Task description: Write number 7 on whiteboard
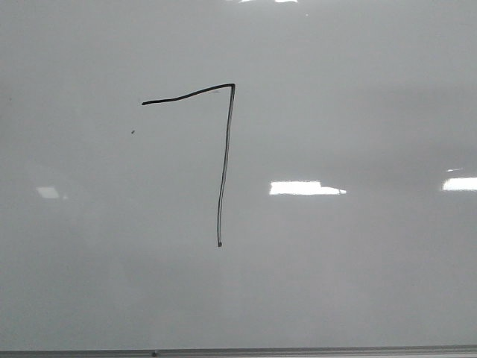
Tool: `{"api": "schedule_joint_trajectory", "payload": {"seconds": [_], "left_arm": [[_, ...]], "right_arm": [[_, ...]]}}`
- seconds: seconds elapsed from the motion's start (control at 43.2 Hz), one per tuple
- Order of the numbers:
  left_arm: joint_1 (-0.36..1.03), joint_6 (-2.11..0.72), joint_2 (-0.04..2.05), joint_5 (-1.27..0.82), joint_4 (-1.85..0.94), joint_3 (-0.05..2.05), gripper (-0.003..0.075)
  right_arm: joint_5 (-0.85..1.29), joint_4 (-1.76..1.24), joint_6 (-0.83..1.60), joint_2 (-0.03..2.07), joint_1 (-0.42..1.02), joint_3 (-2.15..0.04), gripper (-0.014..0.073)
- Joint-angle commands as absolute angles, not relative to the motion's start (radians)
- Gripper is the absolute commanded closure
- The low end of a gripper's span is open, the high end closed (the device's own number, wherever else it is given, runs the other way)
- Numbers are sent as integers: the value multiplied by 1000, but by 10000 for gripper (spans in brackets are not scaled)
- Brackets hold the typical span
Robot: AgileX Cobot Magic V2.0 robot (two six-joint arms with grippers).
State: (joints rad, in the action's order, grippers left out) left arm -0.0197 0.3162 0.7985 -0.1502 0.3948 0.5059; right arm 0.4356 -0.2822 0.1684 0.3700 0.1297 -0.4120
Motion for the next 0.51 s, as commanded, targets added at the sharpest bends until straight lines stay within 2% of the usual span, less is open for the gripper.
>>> {"api": "schedule_joint_trajectory", "payload": {"seconds": [0.0, 0.069, 0.324, 0.486], "left_arm": [[-20, 323, 676, -99, 391, 477, 664], [-20, 323, 587, -103, 391, 441, 741], [-20, 323, 359, -114, 391, 397, 741], [-20, 323, 307, -100, 391, 397, 741]], "right_arm": [[353, -288, 170, 373, 123, -436, 662], [353, -288, 170, 373, 123, -436, 662], [353, -288, 170, 373, 123, -436, 662], [353, -288, 170, 373, 123, -436, 662]]}}
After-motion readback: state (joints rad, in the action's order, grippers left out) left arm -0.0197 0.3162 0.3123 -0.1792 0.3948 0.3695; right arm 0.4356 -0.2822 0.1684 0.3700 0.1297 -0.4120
